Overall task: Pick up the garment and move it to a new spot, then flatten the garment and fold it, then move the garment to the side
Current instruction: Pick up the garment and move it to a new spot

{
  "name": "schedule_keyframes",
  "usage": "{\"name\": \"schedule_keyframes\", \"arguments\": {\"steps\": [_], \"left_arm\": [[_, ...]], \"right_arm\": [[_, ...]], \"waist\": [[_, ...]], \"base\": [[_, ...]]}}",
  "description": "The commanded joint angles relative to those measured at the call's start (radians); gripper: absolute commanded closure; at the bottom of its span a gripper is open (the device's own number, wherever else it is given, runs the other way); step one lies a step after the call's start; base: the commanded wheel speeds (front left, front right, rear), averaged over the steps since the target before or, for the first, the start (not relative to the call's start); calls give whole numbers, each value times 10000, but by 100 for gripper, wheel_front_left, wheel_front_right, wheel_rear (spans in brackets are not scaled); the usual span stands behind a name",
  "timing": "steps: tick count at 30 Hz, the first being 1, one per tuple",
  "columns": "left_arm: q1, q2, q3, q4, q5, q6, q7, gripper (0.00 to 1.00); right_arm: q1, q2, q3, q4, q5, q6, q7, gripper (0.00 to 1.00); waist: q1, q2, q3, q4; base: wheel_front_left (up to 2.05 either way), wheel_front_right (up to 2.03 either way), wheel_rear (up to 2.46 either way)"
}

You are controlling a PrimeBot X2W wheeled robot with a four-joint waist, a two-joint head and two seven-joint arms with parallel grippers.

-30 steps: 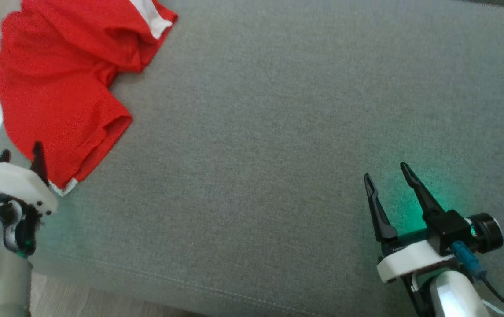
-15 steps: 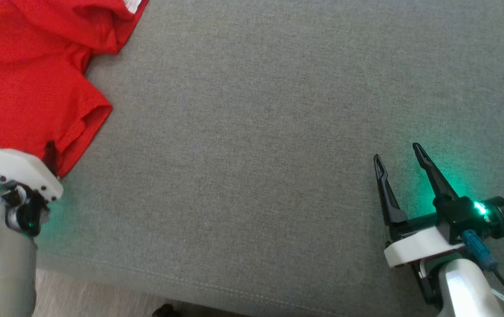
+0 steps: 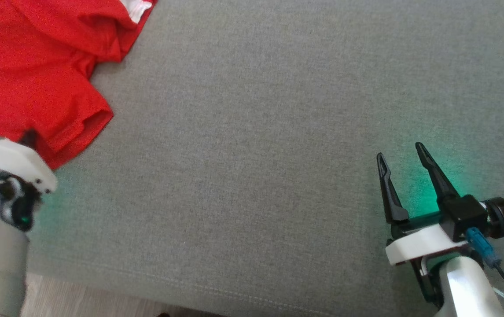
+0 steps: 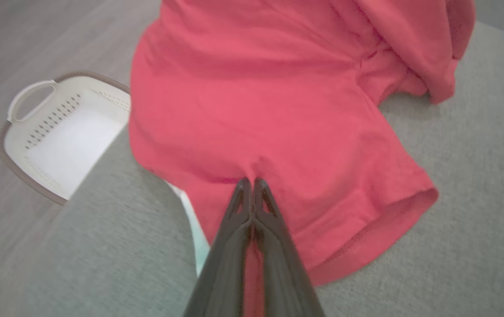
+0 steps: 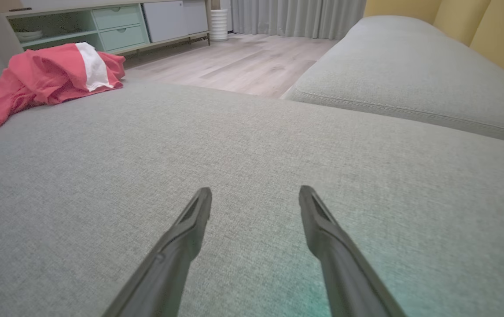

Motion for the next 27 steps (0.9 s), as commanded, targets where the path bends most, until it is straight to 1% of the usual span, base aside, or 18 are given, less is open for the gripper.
{"name": "schedule_keyframes", "arguments": {"steps": [1,6,8,9,14,20,24,27], "left_arm": [[-428,808,276,-374,84,0,-191,100],[-785,1293,83,-915,359,-18,-581,100],[-924,1541,-83,-1268,566,-26,-706,100],[-1073,1753,-268,-1670,768,-32,-725,100],[-1582,2116,-819,-2835,1123,-47,-238,100],[-2402,2147,-1639,-4643,1258,-63,481,100],[-2788,1935,-2206,-5722,1078,-68,951,100],[-2932,1741,-2748,-6504,776,-70,1422,100]], "right_arm": [[-150,-43,262,-199,111,39,-147,0],[-152,-43,234,196,501,39,-409,0],[-149,-43,223,388,689,39,-520,0],[-135,-43,191,590,899,39,-627,0],[6,-43,59,1095,1386,39,-829,0],[252,-43,-98,1524,1832,39,-916,0],[411,-43,-267,1473,2009,39,-923,0],[529,-43,-362,1391,2068,39,-924,0]], "waist": [[0,0,-191,-38],[0,0,-853,-197],[0,0,-1166,-322],[0,0,-1502,-476],[0,0,-2381,-979],[0,0,-3290,-1870],[0,0,-3650,-2499],[0,0,-3715,-2943]], "base": [[0,0,0],[0,0,0],[0,0,0],[0,0,0],[0,0,0],[0,0,0],[0,0,0],[0,0,0]]}}
